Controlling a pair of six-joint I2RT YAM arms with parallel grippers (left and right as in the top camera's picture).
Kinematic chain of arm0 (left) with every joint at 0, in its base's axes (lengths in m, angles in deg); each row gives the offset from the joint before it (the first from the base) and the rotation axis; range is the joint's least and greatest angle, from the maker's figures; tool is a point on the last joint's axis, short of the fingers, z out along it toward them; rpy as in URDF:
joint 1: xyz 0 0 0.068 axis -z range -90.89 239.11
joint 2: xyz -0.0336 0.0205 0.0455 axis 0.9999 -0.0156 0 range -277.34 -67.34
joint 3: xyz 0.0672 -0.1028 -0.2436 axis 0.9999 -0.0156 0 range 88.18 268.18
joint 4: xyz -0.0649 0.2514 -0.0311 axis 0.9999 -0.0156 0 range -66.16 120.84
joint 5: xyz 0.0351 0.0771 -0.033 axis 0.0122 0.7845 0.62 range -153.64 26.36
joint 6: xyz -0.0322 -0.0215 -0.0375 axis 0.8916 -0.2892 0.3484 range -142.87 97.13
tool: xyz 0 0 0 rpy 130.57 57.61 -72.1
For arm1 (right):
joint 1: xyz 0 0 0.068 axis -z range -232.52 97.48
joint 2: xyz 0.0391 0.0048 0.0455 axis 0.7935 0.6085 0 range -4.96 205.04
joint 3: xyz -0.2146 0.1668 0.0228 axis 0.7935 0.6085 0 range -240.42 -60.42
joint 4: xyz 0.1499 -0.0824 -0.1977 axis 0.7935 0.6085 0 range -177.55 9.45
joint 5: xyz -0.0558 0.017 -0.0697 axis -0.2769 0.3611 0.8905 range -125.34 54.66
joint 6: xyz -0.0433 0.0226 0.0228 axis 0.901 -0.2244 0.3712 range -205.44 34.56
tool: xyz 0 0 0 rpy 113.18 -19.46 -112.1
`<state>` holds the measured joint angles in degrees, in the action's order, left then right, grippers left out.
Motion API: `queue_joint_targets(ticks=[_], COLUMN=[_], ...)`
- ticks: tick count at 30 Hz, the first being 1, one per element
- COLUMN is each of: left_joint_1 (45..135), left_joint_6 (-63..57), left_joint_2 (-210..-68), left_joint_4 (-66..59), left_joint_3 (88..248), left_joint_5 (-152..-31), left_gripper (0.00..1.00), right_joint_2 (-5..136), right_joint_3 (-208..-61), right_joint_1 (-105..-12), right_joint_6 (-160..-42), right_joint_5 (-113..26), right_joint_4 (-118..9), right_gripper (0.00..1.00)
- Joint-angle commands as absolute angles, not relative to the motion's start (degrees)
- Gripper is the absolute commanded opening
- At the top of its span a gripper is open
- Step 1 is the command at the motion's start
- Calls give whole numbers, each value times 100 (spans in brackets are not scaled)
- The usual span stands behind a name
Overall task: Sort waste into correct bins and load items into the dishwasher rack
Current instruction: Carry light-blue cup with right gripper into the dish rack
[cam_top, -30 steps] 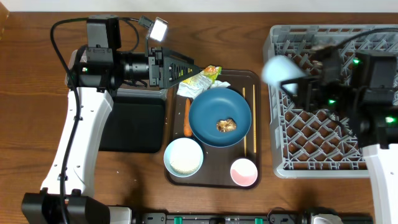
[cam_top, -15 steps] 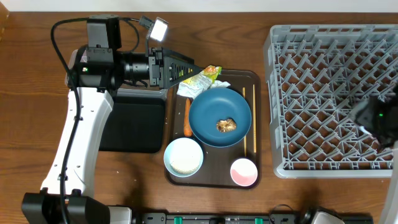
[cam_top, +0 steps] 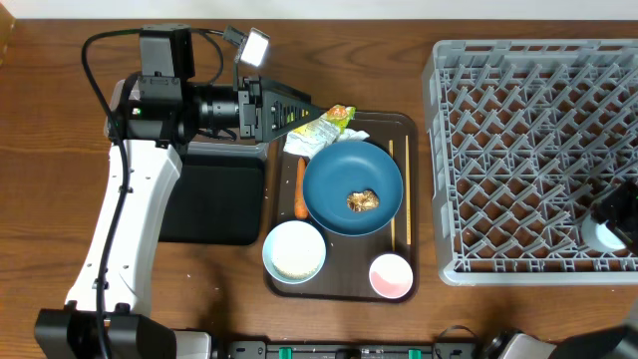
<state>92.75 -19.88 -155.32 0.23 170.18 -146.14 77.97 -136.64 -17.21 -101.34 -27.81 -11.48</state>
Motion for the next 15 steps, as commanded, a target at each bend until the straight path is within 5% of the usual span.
queue_joint_targets(ticks=[1,5,9,15], left_joint_1=[9255,9255,9255,9268], left_joint_6=[-1975,-1975,-1975,-1973], left_joint_2=[-15532,-15532,-15532,-15532], left_joint_4=[30,12,10,8], left_joint_3=[17081,17081,17081,17081], left_joint_5=[-14651,-14651,-14651,-14653], left_gripper=[87,87,87,87], right_joint_2=[8051,8420,8654,8471], right_joint_3=[-13754,-13750,-13750,-13903], right_joint_1=[-1631,-1598,-1594,-1594], right_joint_6=[-9949,-9951,-9953,-9949], right_joint_5=[-2716,-2694,-2694,-2941], right_joint_4=[-1056,-988,-997,-1017], right_gripper=[42,48,72,79])
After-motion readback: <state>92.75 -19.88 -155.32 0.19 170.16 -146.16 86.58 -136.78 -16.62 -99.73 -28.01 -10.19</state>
